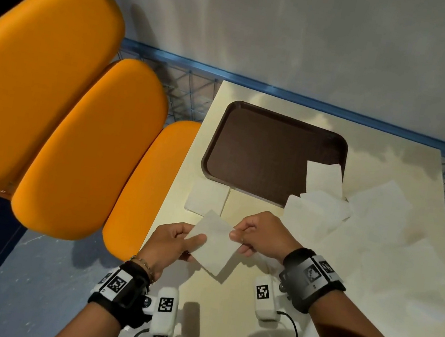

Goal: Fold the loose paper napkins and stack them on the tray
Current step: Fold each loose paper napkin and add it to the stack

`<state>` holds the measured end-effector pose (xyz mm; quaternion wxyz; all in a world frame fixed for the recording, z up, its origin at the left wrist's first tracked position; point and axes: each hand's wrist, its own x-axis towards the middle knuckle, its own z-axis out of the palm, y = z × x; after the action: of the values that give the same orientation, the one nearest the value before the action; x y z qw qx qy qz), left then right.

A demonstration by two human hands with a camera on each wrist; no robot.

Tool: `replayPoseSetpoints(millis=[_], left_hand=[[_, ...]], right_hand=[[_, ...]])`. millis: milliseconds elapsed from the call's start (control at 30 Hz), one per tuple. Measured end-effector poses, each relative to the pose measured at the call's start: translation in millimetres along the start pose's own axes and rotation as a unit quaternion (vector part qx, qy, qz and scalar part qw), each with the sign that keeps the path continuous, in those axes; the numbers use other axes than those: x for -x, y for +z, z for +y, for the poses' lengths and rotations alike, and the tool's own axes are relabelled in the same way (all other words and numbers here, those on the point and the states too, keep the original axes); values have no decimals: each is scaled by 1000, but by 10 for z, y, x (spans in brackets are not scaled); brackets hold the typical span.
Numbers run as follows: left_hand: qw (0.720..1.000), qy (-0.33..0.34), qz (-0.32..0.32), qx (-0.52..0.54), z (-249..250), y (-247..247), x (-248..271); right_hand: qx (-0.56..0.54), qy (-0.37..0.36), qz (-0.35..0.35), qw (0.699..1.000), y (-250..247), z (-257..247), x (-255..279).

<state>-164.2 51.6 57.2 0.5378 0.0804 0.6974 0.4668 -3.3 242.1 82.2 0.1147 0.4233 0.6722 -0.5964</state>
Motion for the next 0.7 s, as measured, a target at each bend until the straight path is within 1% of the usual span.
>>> replayPoseSetpoints(millis=[67, 200, 267, 333, 400, 433, 467, 533, 700], left_hand=[[1000, 0, 17, -17, 16, -30, -127], [995, -20, 81, 46, 68, -55, -390], [991, -32, 111, 63, 82, -56, -545], [988, -39, 137, 57, 107, -51, -710], [987, -33, 155, 24, 140, -31, -858], [986, -28, 162, 5, 151, -19, -927], [985, -22, 170, -10, 161, -4, -984], [982, -13, 185, -33, 164, 17, -1077], [973, -20, 218, -74, 132, 102, -1187]], right_hand=[[-10, -2, 8, 1000, -16, -11, -84], [-84, -1, 48, 995, -24, 26, -244], [-89, 9, 85, 992, -11, 97, -309], [-70, 23, 127, 989, -5, 217, -347], [-60, 27, 155, 986, -26, 374, -338], [-45, 28, 161, 985, -52, 473, -317], [-7, 28, 163, 986, -86, 561, -266], [95, 22, 167, 981, -151, 755, -155], [149, 66, 209, 964, -339, 1183, 96]])
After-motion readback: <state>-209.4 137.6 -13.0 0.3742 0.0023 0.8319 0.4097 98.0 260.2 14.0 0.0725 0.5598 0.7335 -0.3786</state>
